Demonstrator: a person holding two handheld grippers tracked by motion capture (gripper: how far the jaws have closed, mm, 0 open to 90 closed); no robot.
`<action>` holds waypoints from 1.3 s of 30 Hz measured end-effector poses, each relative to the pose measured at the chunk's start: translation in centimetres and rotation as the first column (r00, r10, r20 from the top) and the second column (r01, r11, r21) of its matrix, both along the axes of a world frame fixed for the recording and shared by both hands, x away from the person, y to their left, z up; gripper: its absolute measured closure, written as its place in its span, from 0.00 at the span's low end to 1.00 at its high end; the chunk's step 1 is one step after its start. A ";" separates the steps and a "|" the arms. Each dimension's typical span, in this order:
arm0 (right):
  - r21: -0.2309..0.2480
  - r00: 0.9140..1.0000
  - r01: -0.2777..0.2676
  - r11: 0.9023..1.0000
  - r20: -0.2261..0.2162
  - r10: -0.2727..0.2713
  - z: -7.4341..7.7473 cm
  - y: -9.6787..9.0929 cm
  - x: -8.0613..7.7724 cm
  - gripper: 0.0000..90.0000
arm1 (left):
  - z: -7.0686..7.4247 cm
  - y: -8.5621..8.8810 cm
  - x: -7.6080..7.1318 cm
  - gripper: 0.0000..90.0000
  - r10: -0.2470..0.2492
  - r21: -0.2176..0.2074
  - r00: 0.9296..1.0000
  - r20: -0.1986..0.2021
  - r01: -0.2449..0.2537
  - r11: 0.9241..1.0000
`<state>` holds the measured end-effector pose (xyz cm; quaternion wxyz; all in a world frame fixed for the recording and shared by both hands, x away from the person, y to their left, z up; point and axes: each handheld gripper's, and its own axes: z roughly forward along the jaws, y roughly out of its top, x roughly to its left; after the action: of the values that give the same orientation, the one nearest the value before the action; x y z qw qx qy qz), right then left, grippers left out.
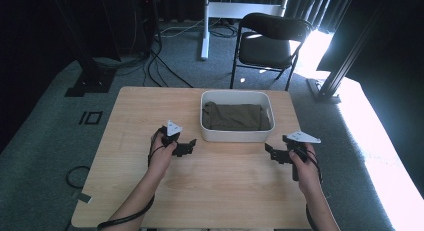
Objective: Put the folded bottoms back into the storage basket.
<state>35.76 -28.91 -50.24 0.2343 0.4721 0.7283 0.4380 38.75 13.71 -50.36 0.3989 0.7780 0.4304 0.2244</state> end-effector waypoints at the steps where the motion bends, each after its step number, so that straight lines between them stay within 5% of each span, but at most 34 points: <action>1: 0.000 1.000 0.004 1.000 -0.003 -0.004 -0.2 -0.1 -0.1 0.16 | -0.1 0.2 -0.1 0.19 0.003 0.002 1.000 -0.001 -0.003 1.000; 11: -0.036 0.999 0.021 0.999 -0.028 -0.022 -1.8 -1.2 -1.4 0.16 | -1.7 2.7 -1.2 0.19 0.045 0.023 0.999 -0.018 -0.045 0.999; 23: -0.072 0.992 0.105 0.992 -0.065 -0.109 -3.9 -3.0 -3.8 0.16 | -2.7 6.0 -3.5 0.19 0.102 0.040 0.994 -0.039 -0.100 0.994; 26: -0.090 0.988 0.128 0.988 -0.071 -0.134 -4.4 -3.4 -4.3 0.16 | -2.9 6.7 -3.8 0.19 0.125 0.016 0.991 -0.046 -0.124 0.992; 39: -0.146 0.971 0.214 0.966 -0.079 -0.227 -6.0 -3.8 -5.7 0.14 | -3.2 9.9 -5.2 0.19 0.187 0.086 0.982 -0.040 -0.183 0.979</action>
<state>30.04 -32.69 -56.20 0.2785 0.5532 0.7097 0.3356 33.59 23.62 -53.52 0.3335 0.7556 0.5005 0.2594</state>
